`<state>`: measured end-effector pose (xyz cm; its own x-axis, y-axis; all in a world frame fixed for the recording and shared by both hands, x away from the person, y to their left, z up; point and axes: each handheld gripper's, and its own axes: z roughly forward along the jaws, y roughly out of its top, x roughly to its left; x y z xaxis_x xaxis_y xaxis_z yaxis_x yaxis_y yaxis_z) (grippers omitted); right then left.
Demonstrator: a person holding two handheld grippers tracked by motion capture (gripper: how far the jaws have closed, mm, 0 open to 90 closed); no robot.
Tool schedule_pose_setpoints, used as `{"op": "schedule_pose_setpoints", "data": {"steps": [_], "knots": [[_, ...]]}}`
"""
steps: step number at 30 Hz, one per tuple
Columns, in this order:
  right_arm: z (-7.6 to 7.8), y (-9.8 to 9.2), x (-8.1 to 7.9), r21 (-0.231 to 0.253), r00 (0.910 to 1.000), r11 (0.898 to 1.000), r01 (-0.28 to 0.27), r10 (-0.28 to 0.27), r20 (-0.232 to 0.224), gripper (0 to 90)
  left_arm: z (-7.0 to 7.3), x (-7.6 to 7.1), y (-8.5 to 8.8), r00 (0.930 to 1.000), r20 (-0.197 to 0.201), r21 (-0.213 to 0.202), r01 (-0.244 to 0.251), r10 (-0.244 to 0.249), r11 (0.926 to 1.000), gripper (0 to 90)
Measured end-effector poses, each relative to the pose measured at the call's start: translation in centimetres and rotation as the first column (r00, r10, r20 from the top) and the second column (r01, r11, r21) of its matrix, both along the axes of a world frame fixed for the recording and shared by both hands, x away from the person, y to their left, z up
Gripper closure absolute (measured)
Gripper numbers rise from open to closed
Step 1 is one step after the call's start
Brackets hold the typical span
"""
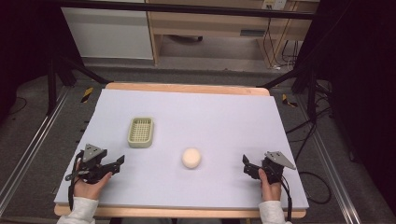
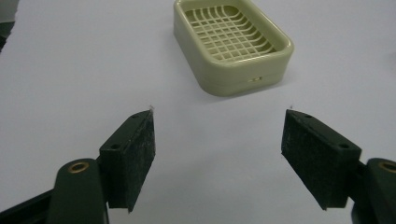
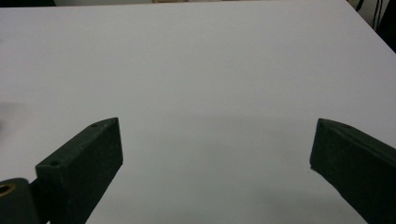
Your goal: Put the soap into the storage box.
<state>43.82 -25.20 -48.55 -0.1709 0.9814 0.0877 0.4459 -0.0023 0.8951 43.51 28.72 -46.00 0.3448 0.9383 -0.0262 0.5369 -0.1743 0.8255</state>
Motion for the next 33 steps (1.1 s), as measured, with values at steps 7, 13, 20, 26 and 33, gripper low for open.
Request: {"op": "schedule_pose_setpoints", "data": {"steps": [7,13,20,26,33], "knots": [[0.0,0.1,0.1,-0.006,1.0,1.0,-0.005,0.005,-0.004,3.0,0.2,-0.2,-0.9,0.9995,0.004,0.008,0.032,-0.033,0.9994,25.9],[0.0,0.1,0.1,-0.012,0.9999,1.0,-0.008,0.008,-0.007,3.0,0.4,-0.5,-1.7,0.9976,0.021,-0.002,0.066,-0.066,0.9978,26.0],[0.0,0.2,0.1,-0.015,0.9999,1.0,-0.01,0.01,-0.008,3.0,0.5,-0.7,-2.4,0.9954,0.015,0.004,0.094,-0.094,0.9955,26.0],[-0.1,0.2,0.1,-0.014,0.9999,1.0,-0.014,0.014,-0.006,3.0,0.6,-0.8,-2.9,0.9935,0.022,-0.005,0.112,-0.112,0.9937,26.3],[0.0,0.2,0.2,-0.018,0.9998,1.0,-0.018,0.018,-0.013,3.0,0.6,-0.9,-3.6,0.9908,0.017,-0.001,0.135,-0.134,0.9909,26.3]]}}
